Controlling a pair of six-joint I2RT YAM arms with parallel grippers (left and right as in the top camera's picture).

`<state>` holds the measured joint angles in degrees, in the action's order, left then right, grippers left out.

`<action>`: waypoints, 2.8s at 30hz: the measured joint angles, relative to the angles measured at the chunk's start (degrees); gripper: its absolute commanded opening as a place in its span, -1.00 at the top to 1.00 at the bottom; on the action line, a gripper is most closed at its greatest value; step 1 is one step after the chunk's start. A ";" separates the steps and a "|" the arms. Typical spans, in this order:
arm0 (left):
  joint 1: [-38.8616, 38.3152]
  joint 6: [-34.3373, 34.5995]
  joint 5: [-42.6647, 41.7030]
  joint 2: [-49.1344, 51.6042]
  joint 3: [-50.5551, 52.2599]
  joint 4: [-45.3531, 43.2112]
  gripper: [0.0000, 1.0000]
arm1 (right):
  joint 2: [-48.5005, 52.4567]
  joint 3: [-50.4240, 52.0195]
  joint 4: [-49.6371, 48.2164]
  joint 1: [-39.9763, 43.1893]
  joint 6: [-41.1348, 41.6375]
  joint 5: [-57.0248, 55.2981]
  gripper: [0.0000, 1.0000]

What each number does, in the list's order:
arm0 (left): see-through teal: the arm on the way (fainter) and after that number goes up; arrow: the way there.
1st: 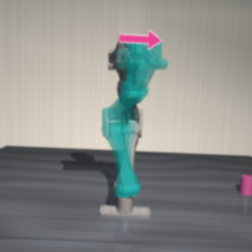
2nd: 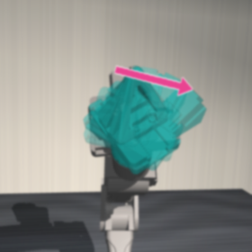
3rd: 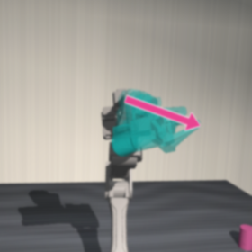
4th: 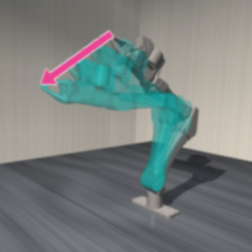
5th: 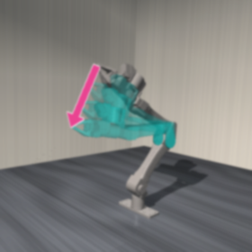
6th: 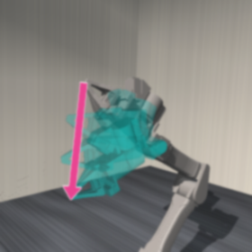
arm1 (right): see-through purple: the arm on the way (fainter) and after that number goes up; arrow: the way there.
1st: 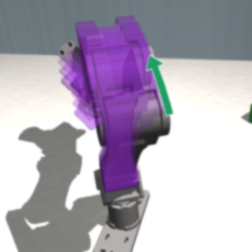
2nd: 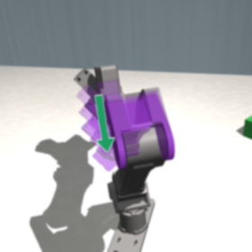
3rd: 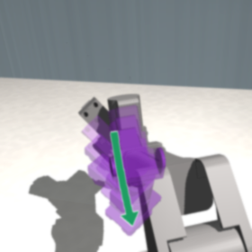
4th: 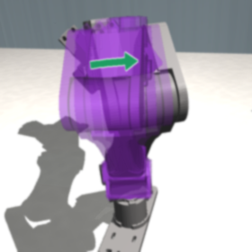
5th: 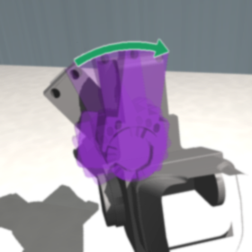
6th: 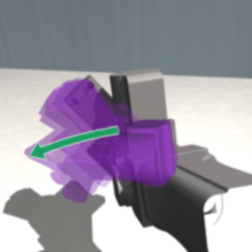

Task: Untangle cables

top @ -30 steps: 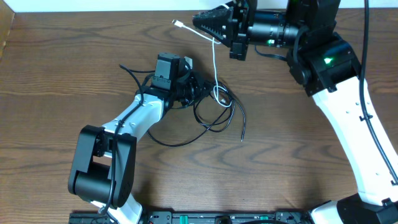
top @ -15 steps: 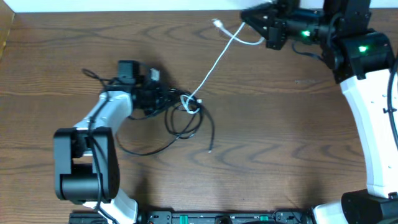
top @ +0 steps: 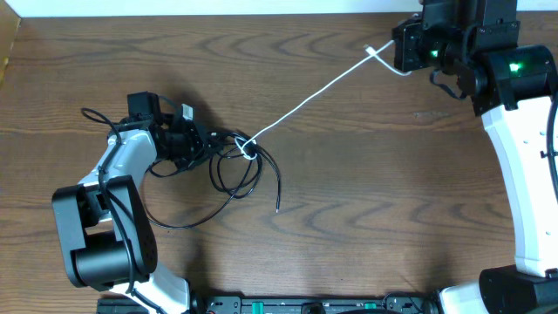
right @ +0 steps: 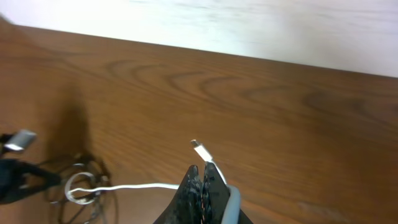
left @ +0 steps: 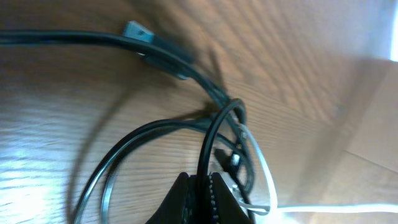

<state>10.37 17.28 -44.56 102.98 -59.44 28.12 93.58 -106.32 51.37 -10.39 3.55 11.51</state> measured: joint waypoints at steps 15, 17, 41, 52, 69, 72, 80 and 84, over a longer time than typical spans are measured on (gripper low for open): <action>0.07 1.11 -22.25 0.00 0.04 -10.03 0.85 | 3.21 11.28 -2.62 0.04 1.38 -3.58 0.98; 0.07 1.44 -22.12 0.00 0.04 -10.01 0.85 | 4.37 13.75 -4.81 0.04 1.99 -0.11 0.98; -4.96 46.53 -28.61 0.00 0.61 -55.25 0.85 | 18.78 25.14 -21.70 -9.94 5.29 29.18 0.98; -5.57 66.16 -30.34 0.11 0.72 -79.52 0.85 | 18.80 25.16 -27.08 -14.16 5.44 32.68 0.98; -5.22 31.61 -24.41 0.11 0.48 -26.97 0.85 | 18.99 25.18 -24.79 -12.46 4.96 23.06 0.98; -5.22 24.52 -18.40 0.11 0.48 -19.50 0.85 | 19.08 25.18 -23.71 -12.61 4.98 18.27 0.98; -5.22 15.47 1.92 0.11 0.48 -6.43 0.85 | 19.30 25.18 -23.08 -12.55 4.98 9.09 0.98; -5.22 12.92 6.86 0.11 0.48 -5.46 0.85 | 19.30 25.18 -22.97 -12.55 4.96 2.69 0.89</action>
<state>5.15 30.20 -37.69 103.09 -58.96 22.65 112.88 -81.14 28.40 -22.94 8.51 14.20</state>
